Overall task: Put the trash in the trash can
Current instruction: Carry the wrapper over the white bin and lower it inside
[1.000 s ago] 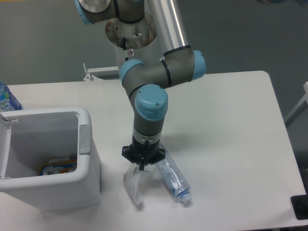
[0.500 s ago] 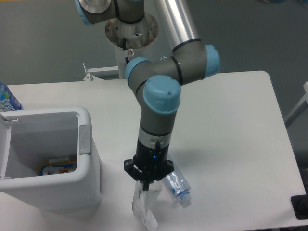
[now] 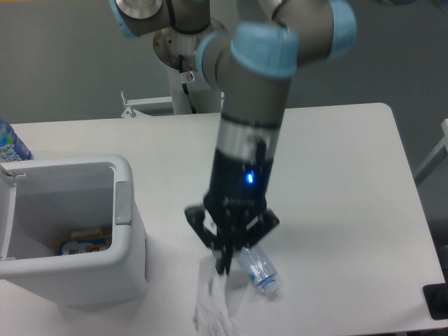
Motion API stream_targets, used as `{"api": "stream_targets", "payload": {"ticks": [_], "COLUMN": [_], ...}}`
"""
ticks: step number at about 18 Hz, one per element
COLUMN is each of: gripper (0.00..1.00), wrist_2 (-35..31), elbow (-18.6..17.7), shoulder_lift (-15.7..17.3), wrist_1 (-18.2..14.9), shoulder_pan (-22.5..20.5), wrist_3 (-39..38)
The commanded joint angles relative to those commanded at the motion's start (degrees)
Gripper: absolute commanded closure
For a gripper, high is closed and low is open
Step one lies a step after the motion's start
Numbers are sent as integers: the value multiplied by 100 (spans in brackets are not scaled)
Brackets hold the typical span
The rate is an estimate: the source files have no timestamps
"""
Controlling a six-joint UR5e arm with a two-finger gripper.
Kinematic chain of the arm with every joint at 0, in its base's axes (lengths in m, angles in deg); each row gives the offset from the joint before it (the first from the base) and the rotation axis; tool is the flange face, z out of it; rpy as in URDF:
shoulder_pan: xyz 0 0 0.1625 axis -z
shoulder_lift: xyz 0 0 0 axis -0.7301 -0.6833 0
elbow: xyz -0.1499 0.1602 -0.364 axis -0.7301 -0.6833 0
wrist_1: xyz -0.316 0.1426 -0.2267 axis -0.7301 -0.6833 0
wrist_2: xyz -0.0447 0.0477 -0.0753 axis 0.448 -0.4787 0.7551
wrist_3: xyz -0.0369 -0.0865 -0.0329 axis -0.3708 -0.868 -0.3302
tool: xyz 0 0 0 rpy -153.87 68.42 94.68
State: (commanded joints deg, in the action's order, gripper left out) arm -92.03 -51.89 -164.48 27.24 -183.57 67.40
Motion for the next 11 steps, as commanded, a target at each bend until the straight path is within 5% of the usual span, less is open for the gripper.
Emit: {"api": "stream_targets", "payload": {"ticks": [3,11], "gripper": [100,100], "wrist_2": [18,184], "elbow": [-361,-827], "shoulder_lift": [387,712], "wrist_1": [9,9], "shoulder_pan": [184,922], "wrist_3": [9,184]}}
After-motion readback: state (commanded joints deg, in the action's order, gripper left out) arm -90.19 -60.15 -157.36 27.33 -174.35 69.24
